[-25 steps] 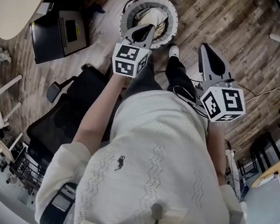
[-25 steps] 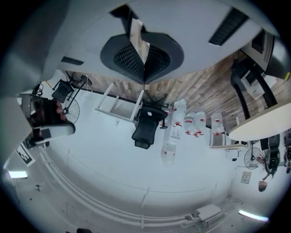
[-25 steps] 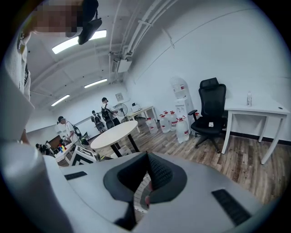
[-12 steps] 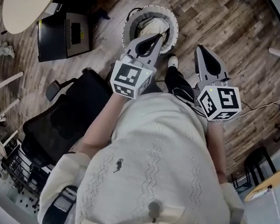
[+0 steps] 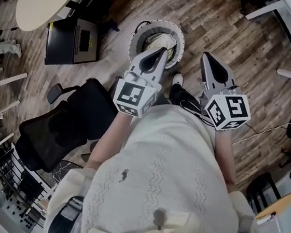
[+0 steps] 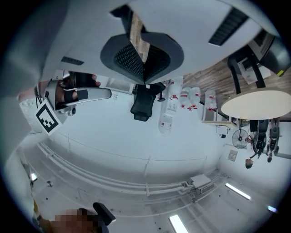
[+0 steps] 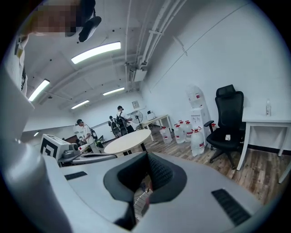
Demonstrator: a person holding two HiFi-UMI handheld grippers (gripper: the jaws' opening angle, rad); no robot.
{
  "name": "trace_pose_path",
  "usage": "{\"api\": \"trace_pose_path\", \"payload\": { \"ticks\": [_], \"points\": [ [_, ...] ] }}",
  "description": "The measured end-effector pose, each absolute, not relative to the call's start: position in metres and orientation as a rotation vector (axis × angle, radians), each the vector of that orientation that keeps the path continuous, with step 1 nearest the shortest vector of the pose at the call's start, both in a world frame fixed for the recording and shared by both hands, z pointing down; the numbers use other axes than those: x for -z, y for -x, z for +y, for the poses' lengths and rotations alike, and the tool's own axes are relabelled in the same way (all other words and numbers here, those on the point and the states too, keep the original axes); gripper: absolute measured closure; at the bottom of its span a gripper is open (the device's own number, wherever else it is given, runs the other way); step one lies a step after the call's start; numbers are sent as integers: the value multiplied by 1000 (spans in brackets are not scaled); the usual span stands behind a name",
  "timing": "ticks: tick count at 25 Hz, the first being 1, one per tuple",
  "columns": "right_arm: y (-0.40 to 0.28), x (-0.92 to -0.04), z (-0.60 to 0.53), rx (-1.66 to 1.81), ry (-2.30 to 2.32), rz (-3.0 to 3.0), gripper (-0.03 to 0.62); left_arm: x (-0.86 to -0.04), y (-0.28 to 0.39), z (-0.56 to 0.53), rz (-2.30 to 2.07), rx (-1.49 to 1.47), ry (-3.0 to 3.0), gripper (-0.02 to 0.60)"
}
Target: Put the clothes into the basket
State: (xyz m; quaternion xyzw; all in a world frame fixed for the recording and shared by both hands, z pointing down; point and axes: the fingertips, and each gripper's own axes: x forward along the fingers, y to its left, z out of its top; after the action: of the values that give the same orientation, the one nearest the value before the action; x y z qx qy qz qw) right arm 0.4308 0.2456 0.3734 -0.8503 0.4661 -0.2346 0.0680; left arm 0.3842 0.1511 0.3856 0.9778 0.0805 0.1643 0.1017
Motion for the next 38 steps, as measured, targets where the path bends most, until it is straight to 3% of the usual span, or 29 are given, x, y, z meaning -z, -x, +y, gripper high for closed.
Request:
{"api": "trace_pose_path", "payload": {
  "ticks": [19, 38],
  "points": [
    [-431, -245, 294, 301, 2521, 1548, 586, -266, -353, 185, 58, -210, -3017, 560],
    [-425, -226, 314, 263, 2503, 1595, 588, -240, -344, 201, 1, -158, -3037, 560]
  ]
}}
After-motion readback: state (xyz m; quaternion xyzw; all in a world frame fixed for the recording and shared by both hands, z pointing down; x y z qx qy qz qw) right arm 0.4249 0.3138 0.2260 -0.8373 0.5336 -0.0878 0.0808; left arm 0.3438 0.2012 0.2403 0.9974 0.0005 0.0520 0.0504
